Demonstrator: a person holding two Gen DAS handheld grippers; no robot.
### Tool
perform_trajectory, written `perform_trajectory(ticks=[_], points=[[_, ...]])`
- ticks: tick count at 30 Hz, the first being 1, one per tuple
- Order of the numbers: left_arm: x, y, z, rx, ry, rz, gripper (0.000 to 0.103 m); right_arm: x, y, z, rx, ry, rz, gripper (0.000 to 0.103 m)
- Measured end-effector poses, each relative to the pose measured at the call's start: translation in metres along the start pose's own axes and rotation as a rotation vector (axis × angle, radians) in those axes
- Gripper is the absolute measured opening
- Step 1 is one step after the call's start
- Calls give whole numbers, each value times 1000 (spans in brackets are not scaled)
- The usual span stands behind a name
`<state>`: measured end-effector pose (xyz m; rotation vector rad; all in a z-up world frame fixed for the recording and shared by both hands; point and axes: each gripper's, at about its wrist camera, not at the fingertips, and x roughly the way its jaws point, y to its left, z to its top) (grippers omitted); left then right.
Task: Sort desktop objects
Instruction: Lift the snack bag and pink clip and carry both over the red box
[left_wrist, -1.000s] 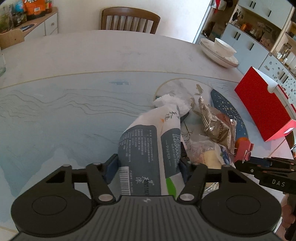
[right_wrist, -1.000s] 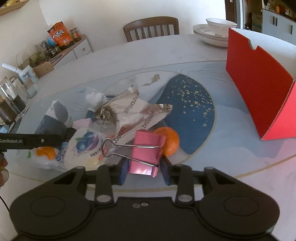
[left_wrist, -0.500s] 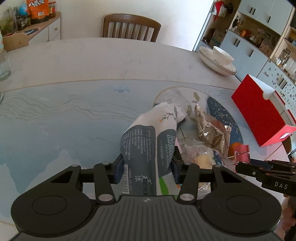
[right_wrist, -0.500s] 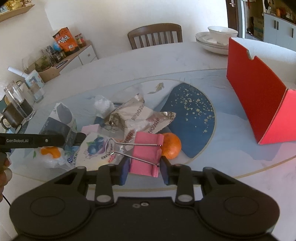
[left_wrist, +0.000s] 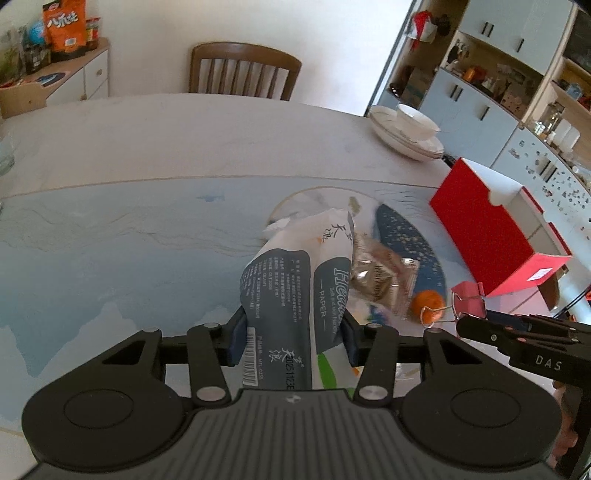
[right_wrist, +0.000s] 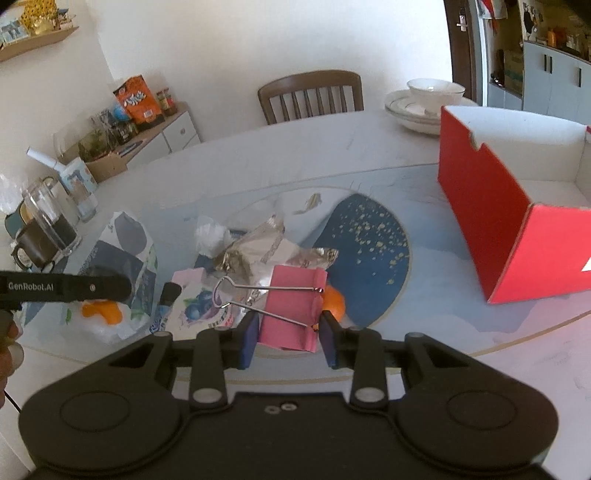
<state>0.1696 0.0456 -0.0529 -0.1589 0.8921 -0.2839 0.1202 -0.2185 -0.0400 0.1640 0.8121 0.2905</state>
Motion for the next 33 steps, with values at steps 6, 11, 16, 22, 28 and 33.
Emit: perform_trajectory(ticks=[6, 11, 16, 22, 28, 33], points=[[-6, -23, 6, 16, -13, -23, 48, -17, -11, 5, 18, -23, -12, 34], [-10, -43, 11, 34, -22, -41, 48, -35, -23, 12, 27, -46, -25, 34], [-12, -66, 19, 53, -29, -64, 48, -51, -37, 21, 33, -66, -37, 34], [-11, -100, 26, 87, -41, -89, 48, -70, -54, 31, 20, -86, -45, 34], [-8, -133, 35, 112, -55, -105, 48, -87, -79, 42, 23, -99, -46, 34], [-2, -158, 40, 134, -65, -110, 48, -98, -103, 52, 19, -108, -58, 34]])
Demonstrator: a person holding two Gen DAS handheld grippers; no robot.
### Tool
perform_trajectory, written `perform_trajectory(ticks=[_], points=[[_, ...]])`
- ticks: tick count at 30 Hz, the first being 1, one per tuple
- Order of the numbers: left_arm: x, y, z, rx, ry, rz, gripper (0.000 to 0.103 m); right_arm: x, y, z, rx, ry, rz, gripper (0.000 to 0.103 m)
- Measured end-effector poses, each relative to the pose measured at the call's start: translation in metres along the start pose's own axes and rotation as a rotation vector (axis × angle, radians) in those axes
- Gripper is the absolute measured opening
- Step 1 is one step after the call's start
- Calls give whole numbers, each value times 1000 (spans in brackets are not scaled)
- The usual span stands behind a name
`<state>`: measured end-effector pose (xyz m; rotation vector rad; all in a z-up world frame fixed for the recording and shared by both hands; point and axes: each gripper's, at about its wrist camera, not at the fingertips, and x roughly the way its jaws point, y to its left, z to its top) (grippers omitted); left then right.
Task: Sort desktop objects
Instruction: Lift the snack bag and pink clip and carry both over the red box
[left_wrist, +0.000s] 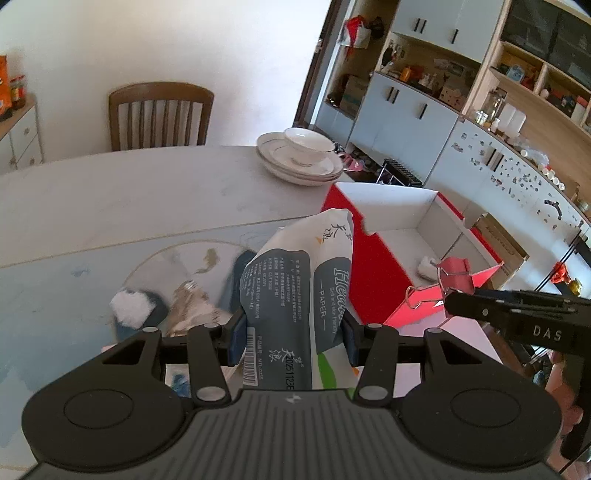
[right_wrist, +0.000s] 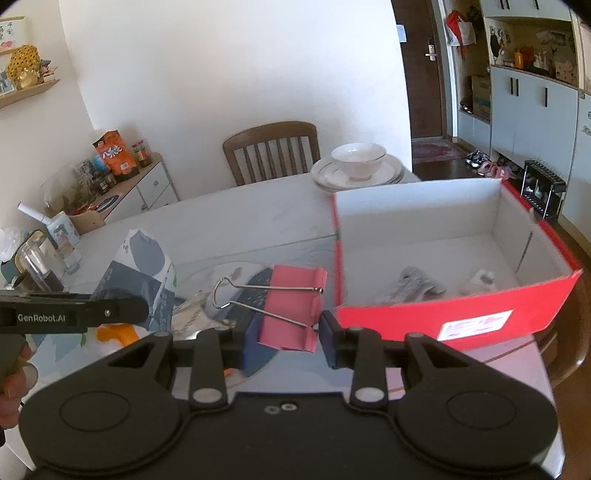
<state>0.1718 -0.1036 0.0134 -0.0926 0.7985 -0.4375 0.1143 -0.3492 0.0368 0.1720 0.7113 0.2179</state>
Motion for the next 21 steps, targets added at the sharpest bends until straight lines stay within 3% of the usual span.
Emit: perform_trajectory(ticks=[21], points=[[58, -105, 41, 110, -11, -19, 48, 1, -105, 42, -46, -54, -76, 34]])
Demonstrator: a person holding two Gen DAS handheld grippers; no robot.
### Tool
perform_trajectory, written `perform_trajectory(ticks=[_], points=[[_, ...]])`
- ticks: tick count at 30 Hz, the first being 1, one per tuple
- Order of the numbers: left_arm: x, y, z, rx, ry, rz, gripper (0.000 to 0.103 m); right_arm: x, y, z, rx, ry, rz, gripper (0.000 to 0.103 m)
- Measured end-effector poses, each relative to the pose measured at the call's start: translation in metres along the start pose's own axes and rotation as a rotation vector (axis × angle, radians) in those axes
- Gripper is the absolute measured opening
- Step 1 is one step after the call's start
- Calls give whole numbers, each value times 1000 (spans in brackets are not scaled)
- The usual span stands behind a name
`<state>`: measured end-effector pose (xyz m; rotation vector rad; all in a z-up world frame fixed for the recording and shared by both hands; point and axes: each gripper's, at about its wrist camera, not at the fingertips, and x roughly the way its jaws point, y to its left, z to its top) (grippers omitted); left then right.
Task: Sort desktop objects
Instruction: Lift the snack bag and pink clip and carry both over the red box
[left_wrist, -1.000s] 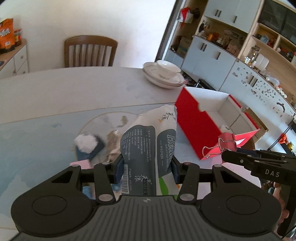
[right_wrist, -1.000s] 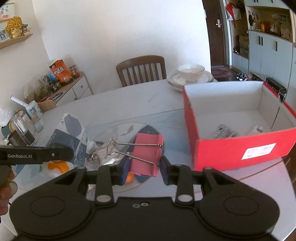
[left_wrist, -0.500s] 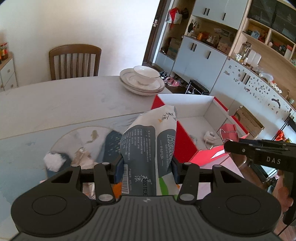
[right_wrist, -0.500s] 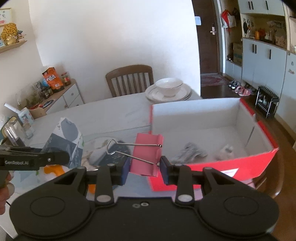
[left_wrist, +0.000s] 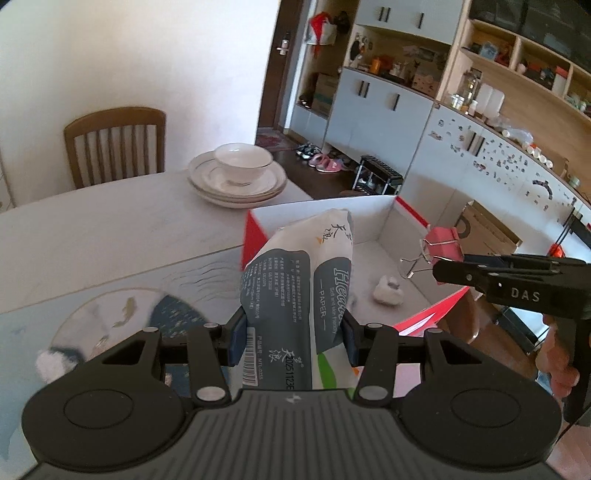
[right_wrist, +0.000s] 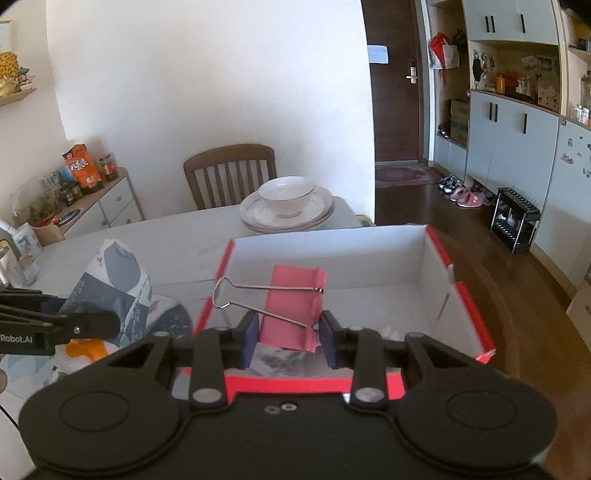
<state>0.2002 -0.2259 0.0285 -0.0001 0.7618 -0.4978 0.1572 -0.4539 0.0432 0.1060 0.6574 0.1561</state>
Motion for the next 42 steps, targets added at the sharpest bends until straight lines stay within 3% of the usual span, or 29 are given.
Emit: perform_trajectory(ticks=[13, 20, 29, 42], points=[[60, -61, 23, 104, 46, -36, 48, 24, -55, 17, 5, 31, -18, 34], [103, -79, 33, 133, 118, -24, 48, 53, -74, 24, 0, 91, -5, 34], [145, -79, 44, 140, 193, -6, 48, 92, -85, 33, -24, 154, -11, 34], [189, -73, 44, 138, 303, 21, 48, 147, -87, 30, -17, 327, 2, 34]])
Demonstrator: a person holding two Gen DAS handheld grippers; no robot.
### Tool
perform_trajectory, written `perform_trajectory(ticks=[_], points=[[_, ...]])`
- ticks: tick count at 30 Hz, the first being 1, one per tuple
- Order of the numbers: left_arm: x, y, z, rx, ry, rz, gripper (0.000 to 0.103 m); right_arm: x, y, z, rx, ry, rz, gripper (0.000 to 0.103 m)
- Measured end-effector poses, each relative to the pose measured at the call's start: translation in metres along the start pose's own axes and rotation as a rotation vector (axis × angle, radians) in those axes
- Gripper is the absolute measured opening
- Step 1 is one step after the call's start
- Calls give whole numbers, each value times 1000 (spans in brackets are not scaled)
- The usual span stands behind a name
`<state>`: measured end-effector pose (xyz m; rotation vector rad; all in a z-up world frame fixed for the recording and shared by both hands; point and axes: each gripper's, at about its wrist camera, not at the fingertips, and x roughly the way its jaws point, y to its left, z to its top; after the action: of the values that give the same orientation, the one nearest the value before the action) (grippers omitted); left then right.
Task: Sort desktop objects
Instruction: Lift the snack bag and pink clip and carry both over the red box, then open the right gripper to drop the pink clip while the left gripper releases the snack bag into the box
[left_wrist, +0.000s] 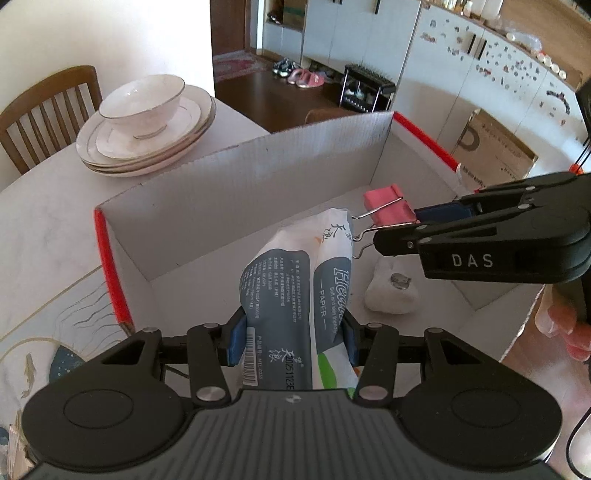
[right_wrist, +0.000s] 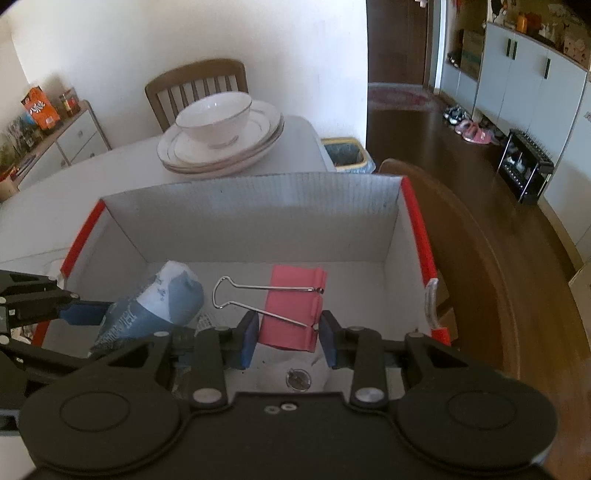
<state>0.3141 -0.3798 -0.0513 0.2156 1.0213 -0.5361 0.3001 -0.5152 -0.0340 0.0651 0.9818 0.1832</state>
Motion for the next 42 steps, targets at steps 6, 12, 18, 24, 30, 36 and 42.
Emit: perform_trajectory(ticks=[6, 12, 18, 24, 30, 36, 42], points=[[10, -1, 0, 8, 41, -4, 48, 12, -5, 3, 6, 61, -6, 34], [15, 2, -2, -3, 64, -25, 49, 20, -5, 4, 7, 94, 0, 34], [14, 2, -2, -4, 54, -43, 52, 22, -6, 5, 16, 109, -2, 36], [12, 1, -2, -5, 39, -58, 56, 17, -6, 6, 13, 103, -8, 37], [4, 3, -2, -17, 5, -77, 60, 5, -6, 4, -10, 85, -16, 41], [-9, 6, -1, -27, -35, -106, 61, -16, -8, 1, -4, 65, 7, 44], [-26, 9, -5, -29, -72, -124, 61, -35, -4, -3, -21, 34, 12, 45]])
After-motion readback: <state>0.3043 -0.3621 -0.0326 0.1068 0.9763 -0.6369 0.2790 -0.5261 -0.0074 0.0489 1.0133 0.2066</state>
